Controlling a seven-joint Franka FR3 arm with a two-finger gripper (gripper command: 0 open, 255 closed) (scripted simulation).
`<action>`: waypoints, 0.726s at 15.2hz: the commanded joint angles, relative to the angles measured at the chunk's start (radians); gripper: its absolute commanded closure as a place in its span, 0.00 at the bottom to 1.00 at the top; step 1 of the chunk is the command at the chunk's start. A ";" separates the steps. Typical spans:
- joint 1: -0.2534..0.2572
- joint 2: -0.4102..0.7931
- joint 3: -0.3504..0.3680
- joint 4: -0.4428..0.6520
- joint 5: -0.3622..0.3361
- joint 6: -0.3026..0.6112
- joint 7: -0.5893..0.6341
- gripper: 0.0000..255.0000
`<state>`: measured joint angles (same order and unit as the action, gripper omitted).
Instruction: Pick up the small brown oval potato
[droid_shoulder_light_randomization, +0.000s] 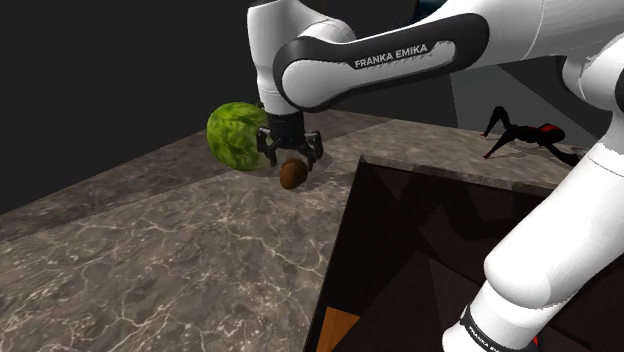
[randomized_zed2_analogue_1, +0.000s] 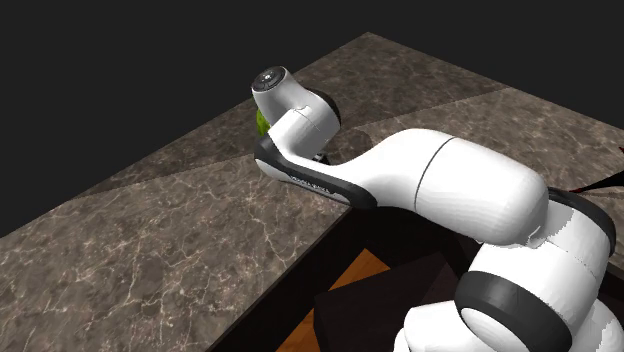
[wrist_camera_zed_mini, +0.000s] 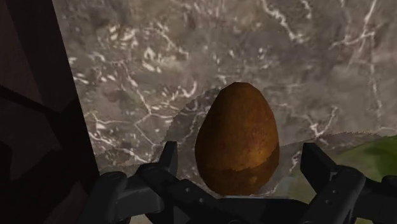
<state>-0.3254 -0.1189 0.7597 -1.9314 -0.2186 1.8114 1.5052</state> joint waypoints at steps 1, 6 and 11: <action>0.000 0.007 0.003 -0.024 -0.008 0.026 0.018 0.00; 0.000 0.017 0.007 -0.064 -0.017 0.070 0.035 0.00; 0.000 0.019 0.008 -0.065 -0.019 0.072 0.037 1.00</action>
<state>-0.3251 -0.1007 0.7678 -1.9949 -0.2371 1.8825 1.5420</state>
